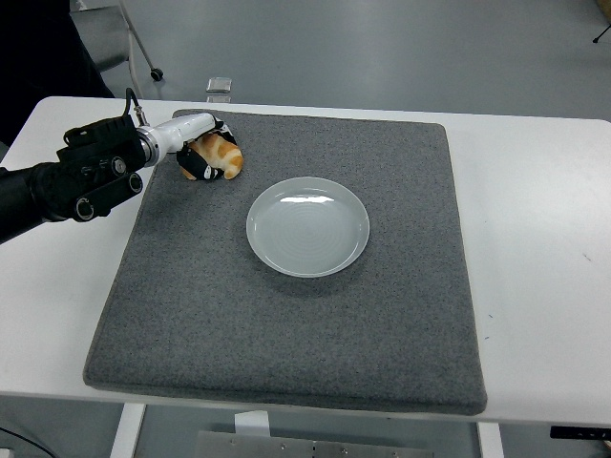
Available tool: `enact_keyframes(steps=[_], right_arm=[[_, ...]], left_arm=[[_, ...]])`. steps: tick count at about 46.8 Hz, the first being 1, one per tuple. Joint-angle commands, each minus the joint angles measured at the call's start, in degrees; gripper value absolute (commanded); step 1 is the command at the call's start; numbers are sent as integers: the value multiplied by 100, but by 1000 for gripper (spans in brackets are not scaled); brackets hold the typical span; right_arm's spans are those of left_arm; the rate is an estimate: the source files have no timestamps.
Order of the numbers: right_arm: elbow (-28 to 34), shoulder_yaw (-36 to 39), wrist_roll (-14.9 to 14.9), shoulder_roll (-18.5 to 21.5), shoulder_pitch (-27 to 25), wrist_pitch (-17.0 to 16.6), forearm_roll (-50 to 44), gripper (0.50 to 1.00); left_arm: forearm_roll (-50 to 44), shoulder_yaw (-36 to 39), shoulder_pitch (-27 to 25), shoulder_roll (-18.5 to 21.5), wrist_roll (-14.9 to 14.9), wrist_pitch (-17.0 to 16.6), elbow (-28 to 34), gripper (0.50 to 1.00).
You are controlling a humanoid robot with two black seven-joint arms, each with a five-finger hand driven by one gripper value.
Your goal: Place the bread on the plate
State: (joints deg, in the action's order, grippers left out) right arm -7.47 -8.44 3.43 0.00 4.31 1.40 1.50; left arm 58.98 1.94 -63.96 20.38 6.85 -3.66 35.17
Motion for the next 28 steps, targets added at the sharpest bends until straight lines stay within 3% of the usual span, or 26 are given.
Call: enact_keyframes(steps=[1,8,28], right_arm=[[0,0,0,0,0,1,0,930],[0,0,0,0,0,1,0,932],[0,0,0,0,0,1,0,930]], left_arm=[[-1,-1,-38,1,1,-39,7,675],[-1,-1,-47,1,1,-56,7,500],[-98,-80,-380,62,10,-153,227,500]])
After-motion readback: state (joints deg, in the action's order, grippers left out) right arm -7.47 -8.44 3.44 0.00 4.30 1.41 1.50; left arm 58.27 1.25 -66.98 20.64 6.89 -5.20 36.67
